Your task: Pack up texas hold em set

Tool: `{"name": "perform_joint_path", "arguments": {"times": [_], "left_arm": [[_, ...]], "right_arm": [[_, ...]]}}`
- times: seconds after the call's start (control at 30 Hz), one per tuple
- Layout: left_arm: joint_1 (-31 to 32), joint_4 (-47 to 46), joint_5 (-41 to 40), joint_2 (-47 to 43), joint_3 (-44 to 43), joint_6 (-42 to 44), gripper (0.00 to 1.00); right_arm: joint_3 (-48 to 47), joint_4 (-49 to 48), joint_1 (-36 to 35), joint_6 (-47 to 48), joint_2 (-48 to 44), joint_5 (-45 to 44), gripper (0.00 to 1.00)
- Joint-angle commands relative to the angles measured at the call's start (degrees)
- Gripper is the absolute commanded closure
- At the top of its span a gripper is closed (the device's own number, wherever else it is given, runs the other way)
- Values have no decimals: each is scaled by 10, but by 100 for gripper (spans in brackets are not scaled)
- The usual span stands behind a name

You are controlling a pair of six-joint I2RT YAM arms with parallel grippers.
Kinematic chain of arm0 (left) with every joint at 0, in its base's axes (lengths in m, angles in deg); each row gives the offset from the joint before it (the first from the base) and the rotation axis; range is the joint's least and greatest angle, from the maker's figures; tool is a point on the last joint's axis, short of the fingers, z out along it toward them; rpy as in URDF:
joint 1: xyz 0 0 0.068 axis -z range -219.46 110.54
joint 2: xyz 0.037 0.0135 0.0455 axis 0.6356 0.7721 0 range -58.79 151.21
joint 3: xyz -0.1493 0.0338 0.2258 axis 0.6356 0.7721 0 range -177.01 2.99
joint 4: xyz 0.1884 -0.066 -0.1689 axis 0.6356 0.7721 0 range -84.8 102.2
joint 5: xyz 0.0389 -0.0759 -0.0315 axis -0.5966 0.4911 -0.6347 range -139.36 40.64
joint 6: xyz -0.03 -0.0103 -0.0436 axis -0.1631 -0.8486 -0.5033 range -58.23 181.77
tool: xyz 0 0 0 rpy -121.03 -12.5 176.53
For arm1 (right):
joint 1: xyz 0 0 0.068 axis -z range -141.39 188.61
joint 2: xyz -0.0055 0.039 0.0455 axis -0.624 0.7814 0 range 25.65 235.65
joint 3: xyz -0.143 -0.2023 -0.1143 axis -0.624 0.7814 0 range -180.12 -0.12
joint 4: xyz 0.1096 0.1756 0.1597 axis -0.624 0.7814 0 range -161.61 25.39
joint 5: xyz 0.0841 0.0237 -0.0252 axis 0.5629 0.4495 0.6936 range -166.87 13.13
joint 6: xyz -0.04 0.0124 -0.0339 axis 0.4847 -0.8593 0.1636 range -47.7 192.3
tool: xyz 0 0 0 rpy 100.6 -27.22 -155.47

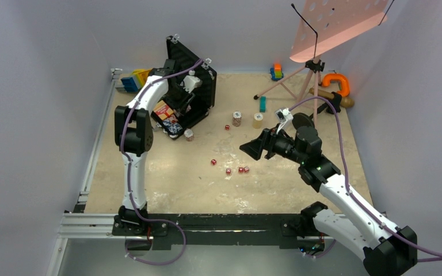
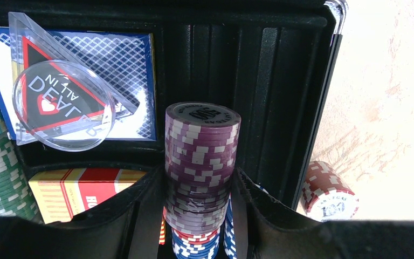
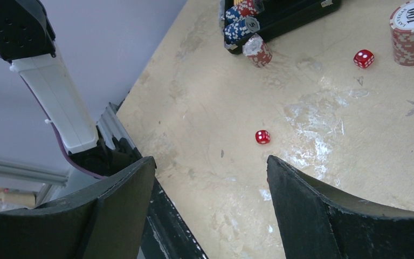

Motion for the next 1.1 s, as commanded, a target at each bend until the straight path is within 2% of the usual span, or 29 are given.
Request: {"name": "perform_joint_path", "arguments": {"times": [0.0, 0.1, 0.4, 0.53, 0.73, 1.07], "left_arm": [[-3, -19, -9, 1, -10, -1, 90], [-3, -21, -10, 1, -7, -4, 83], [-3, -28, -26, -1, -4, -20, 48], [-3, -30, -31, -4, -4, -22, 39], [-3, -37, -23, -14, 0, -32, 36], [0, -107, 7, -30, 15, -69, 46]], "right_arm": [[5, -7, -1, 6, -11, -9, 20], [4, -8, -1, 6, -12, -9, 20], [7, -7, -2, 6, -14, -12, 20], [8, -6, -1, 7, -13, -13, 20], [9, -3, -1, 9, -16, -17, 20], [12, -9, -2, 7, -10, -20, 20]]}}
